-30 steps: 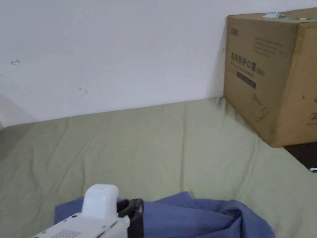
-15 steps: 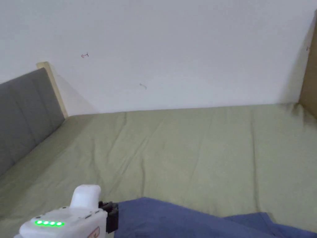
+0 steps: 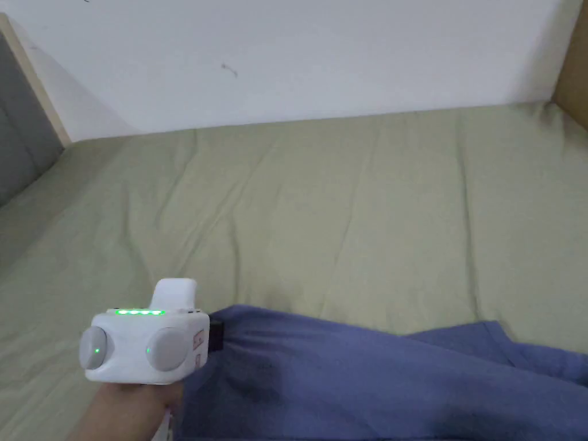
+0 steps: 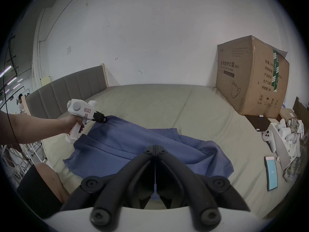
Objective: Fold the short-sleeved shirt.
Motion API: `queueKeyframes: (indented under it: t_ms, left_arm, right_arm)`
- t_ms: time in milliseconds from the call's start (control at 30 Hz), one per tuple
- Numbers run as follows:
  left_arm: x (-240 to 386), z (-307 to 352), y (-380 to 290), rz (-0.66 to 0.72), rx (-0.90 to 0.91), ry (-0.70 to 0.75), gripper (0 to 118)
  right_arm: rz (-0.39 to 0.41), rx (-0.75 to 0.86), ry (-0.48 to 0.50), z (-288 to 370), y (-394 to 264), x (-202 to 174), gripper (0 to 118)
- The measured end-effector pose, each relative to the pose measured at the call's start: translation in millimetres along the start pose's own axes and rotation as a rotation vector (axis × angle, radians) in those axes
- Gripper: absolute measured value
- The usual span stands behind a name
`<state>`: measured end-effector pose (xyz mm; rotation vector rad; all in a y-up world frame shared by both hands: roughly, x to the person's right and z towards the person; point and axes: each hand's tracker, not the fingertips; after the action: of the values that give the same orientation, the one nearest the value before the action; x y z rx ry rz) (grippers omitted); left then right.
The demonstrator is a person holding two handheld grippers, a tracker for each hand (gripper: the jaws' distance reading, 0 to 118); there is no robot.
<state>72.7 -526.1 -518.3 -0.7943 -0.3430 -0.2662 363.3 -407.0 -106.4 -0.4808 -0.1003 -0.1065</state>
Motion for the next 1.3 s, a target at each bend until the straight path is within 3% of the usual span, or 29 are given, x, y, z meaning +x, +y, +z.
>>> queueKeyframes:
  t_ms: [67, 133, 167, 300, 333, 367, 400, 433, 467, 500, 600, 700, 733, 767, 800, 867, 967, 1067, 1200, 1300]
  left_arm:
    - [6.9, 11.5, 0.1, -0.047, 0.004, 0.009, 2]
    - [3.1, 23.8, 3.2, 0.027, -0.020, -0.111, 2]
    - [1.3, 33.2, 4.7, 0.057, 0.015, -0.093, 2]
    - [-24.1, 70.0, 19.2, 0.149, 0.128, -0.081, 2]
    - [-26.1, 82.5, 23.4, 0.170, 0.131, -0.090, 2]
    - [-32.2, 88.0, 25.6, 0.177, 0.136, -0.083, 2]
    - [-36.7, 92.5, 27.1, 0.174, 0.135, -0.080, 2]
    - [-38.5, 95.0, 27.3, 0.172, 0.134, -0.077, 2]
    - [-40.6, 93.5, 27.3, 0.158, 0.132, -0.066, 2]
    - [-41.1, 96.5, 26.4, 0.153, 0.139, -0.060, 2]
    - [-33.3, 95.8, 23.1, 0.151, 0.131, -0.066, 2]
    - [-26.4, 100.2, 22.6, 0.132, 0.134, -0.068, 2]
    - [-29.0, 97.0, 23.4, 0.129, 0.135, -0.070, 2]
    - [-28.5, 98.1, 24.4, 0.127, 0.134, -0.073, 2]
    - [-28.3, 99.5, 25.2, 0.129, 0.135, -0.073, 2]
    - [-29.4, 108.7, 26.7, 0.139, 0.136, -0.077, 2]
    - [-37.0, 129.0, 31.0, 0.173, 0.152, -0.095, 2]
    - [-38.3, 167.0, 36.4, 0.185, 0.191, -0.111, 2]
    - [-57.0, 230.2, 49.3, 0.195, 0.289, -0.127, 2]
    - [-73.3, 290.2, 63.3, 0.195, 0.378, -0.147, 2]
  right_arm:
    - [0.009, 0.000, -0.016, 4.9, -1.3, 1.4, 0]
    - [0.009, -0.002, -0.038, 14.2, -3.7, 6.1, 0]
    - [0.006, -0.008, -0.051, 18.0, -5.9, 10.1, 0]
    - [0.002, -0.097, -0.222, 31.1, -29.1, 37.6, 0]
    - [-0.013, -0.123, -0.234, 31.1, -36.4, 46.9, 8]
    - [-0.038, -0.154, -0.263, 30.5, -42.5, 54.7, 25]
    - [-0.055, -0.196, -0.276, 25.9, -50.7, 64.7, 51]
    - [-0.068, -0.231, -0.282, 19.6, -57.6, 72.6, 85]
    - [-0.077, -0.279, -0.290, 11.6, -64.7, 81.2, 97]
    - [-0.071, -0.297, -0.296, 1.3, -71.4, 89.3, 98]
    - [-0.107, -0.280, -0.308, -26.5, -71.1, 111.0, 98]
    - [-0.279, -0.237, -0.287, -51.3, -57.0, 132.1, 92]
    - [-0.334, -0.242, -0.224, -58.4, -55.0, 139.1, 60]
    - [-0.370, -0.246, -0.169, -64.3, -54.6, 143.6, 8]
    - [-0.382, -0.272, -0.140, -70.1, -53.8, 145.4, 1]
    - [-0.348, -0.292, -0.193, -73.6, -49.1, 142.8, 1]
    - [-0.286, -0.250, -0.127, -54.0, -31.7, 124.9, 1]
    - [-0.289, -0.217, -0.104, -47.1, -42.1, 135.4, 1]
    - [-0.304, -0.101, -0.098, -4.3, 2.2, 134.8, 1]
    - [-0.182, 0.003, -0.116, 53.3, 48.9, 106.6, 1]
